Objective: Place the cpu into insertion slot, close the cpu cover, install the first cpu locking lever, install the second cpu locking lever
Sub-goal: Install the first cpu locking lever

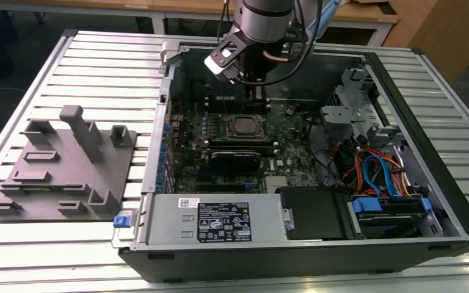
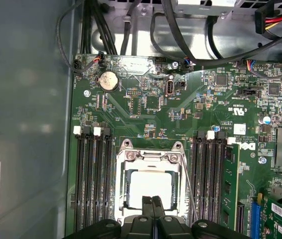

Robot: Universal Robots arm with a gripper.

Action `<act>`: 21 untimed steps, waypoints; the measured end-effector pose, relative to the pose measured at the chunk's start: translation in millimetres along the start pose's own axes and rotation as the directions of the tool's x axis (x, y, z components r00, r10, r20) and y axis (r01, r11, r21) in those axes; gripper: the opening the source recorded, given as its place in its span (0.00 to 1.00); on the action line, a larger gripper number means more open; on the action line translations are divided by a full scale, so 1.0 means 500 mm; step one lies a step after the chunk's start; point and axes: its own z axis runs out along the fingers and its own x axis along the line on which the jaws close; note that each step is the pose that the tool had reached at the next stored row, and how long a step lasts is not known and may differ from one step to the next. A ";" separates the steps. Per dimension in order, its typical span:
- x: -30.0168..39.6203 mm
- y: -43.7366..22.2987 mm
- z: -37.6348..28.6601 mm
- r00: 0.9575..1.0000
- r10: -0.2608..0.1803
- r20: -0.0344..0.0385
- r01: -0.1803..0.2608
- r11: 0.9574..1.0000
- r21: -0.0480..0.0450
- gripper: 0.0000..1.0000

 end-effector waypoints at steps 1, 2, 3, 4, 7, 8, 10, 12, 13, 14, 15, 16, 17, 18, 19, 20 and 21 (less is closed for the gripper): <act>0.000 0.000 0.000 1.000 0.000 0.000 0.000 1.000 0.000 0.10; 0.000 0.000 0.000 1.000 0.000 0.000 0.000 1.000 0.000 0.10; 0.000 0.000 0.000 1.000 -0.001 0.000 0.001 1.000 0.000 0.10; 0.000 0.000 0.000 1.000 -0.001 0.000 0.001 1.000 0.000 0.10; 0.000 0.000 0.000 1.000 -0.002 0.000 0.002 1.000 0.000 0.10; 0.000 0.000 0.000 1.000 -0.002 0.000 0.002 1.000 0.000 0.10; 0.000 0.000 0.000 1.000 -0.003 0.000 0.003 1.000 0.000 0.10; 0.000 0.000 0.000 1.000 -0.005 0.000 0.005 1.000 0.000 0.10; 0.000 0.000 0.000 1.000 -0.007 0.000 0.007 1.000 0.000 0.10; 0.000 0.000 0.000 1.000 -0.010 0.000 0.010 1.000 0.000 0.10; 0.000 0.000 0.000 1.000 -0.015 0.000 0.015 1.000 0.000 0.10; 0.000 0.000 0.000 1.000 -0.022 0.000 0.022 1.000 0.000 0.10; 0.000 0.000 0.000 0.999 -0.032 0.000 0.032 0.999 0.001 0.10; 0.000 0.000 0.000 0.999 -0.049 0.000 0.049 0.999 0.001 0.10; 0.000 0.000 0.000 0.998 -0.067 0.000 0.067 0.998 0.001 0.10; 0.000 0.000 0.000 0.996 -0.085 0.000 0.085 0.996 0.001 0.10; 0.000 0.000 0.000 0.995 -0.099 0.000 0.099 0.995 0.002 0.10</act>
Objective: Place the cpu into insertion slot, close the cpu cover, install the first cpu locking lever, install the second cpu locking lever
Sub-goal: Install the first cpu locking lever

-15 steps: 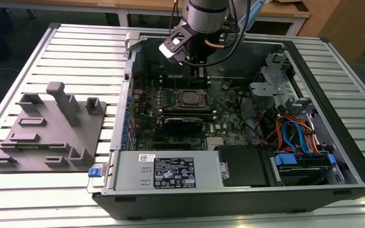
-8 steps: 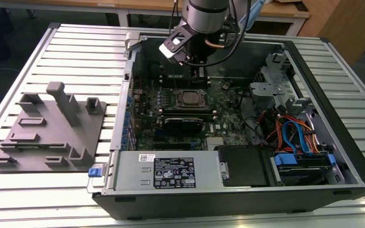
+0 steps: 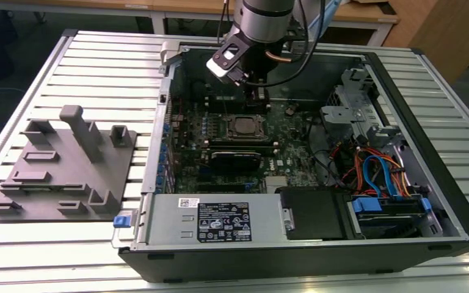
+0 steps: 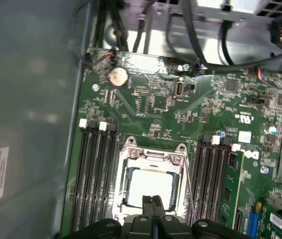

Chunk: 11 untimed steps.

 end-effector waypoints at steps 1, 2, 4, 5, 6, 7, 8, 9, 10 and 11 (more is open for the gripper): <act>0.000 0.000 0.000 1.000 -0.005 0.000 0.005 1.000 0.000 0.10; 0.000 0.000 0.000 1.000 -0.007 0.000 0.007 1.000 0.000 0.10; 0.000 0.000 0.000 1.000 -0.010 0.000 0.010 1.000 0.000 0.10; 0.000 0.000 0.000 1.000 -0.010 0.000 0.010 1.000 0.000 0.10; 0.000 0.000 0.000 1.000 -0.011 0.000 0.011 1.000 0.000 0.10; 0.000 0.000 0.000 1.000 -0.011 0.000 0.011 1.000 0.000 0.10; 0.000 0.000 0.000 1.000 -0.011 0.000 0.011 1.000 0.000 0.10; 0.000 0.000 0.000 1.000 -0.011 0.000 0.011 1.000 0.000 0.10; 0.000 0.000 0.000 1.000 -0.011 0.000 0.011 1.000 0.000 0.10; 0.000 0.000 0.000 1.000 -0.011 0.000 0.011 1.000 0.000 0.10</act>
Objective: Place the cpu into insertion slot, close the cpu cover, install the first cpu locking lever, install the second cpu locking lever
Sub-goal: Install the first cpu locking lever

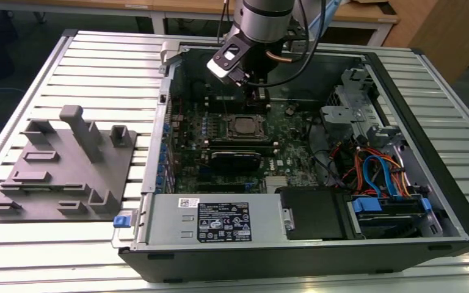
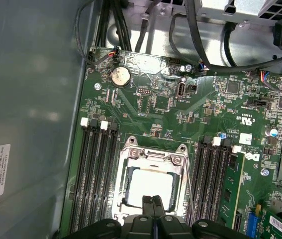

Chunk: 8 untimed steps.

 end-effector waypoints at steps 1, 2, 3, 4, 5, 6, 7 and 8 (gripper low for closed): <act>0.000 0.000 0.000 1.000 0.000 0.000 0.000 1.000 0.000 0.10; 0.000 0.000 0.000 1.000 -0.001 0.000 0.001 1.000 0.000 0.10; 0.000 0.000 0.000 1.000 -0.001 0.000 0.001 1.000 0.000 0.10; 0.000 0.000 0.000 1.000 -0.001 0.000 0.001 1.000 0.000 0.10; 0.000 0.000 0.000 1.000 -0.001 0.000 0.001 1.000 0.000 0.10; 0.000 0.000 0.000 1.000 -0.001 0.000 0.001 1.000 0.000 0.10; 0.000 0.000 0.000 1.000 -0.001 0.000 0.001 1.000 0.000 0.10; 0.000 0.000 0.000 1.000 -0.001 0.000 0.001 1.000 0.000 0.10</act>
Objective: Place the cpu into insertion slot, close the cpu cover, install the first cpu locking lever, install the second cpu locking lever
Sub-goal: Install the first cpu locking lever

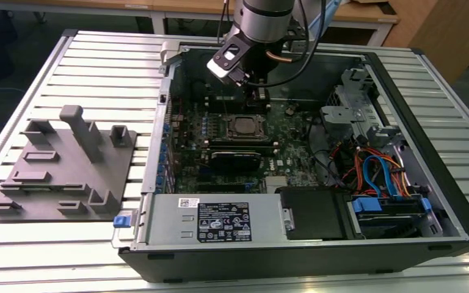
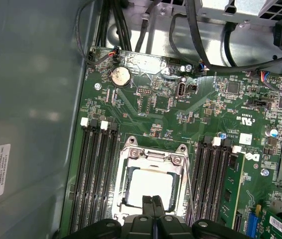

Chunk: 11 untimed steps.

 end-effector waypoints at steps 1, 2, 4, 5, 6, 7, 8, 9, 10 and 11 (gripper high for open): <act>0.000 0.000 0.000 1.000 0.000 0.000 0.000 1.000 0.000 0.10; 0.000 0.000 0.000 1.000 0.000 0.000 0.000 1.000 0.000 0.10; 0.000 0.000 0.000 1.000 0.000 0.000 0.000 1.000 0.000 0.10; 0.000 0.000 0.000 1.000 -0.001 0.000 0.001 1.000 0.000 0.10; 0.000 0.000 0.000 1.000 -0.001 0.000 0.001 1.000 0.000 0.10; 0.000 0.000 0.000 1.000 -0.001 0.000 0.001 1.000 0.000 0.10; 0.000 0.000 0.000 1.000 -0.001 0.000 0.001 1.000 0.000 0.10; 0.000 0.000 0.000 1.000 -0.001 0.000 0.001 1.000 0.000 0.10; 0.000 0.000 0.000 1.000 -0.001 0.000 0.001 1.000 0.000 0.10; 0.000 0.000 0.000 1.000 -0.001 0.000 0.001 1.000 0.000 0.10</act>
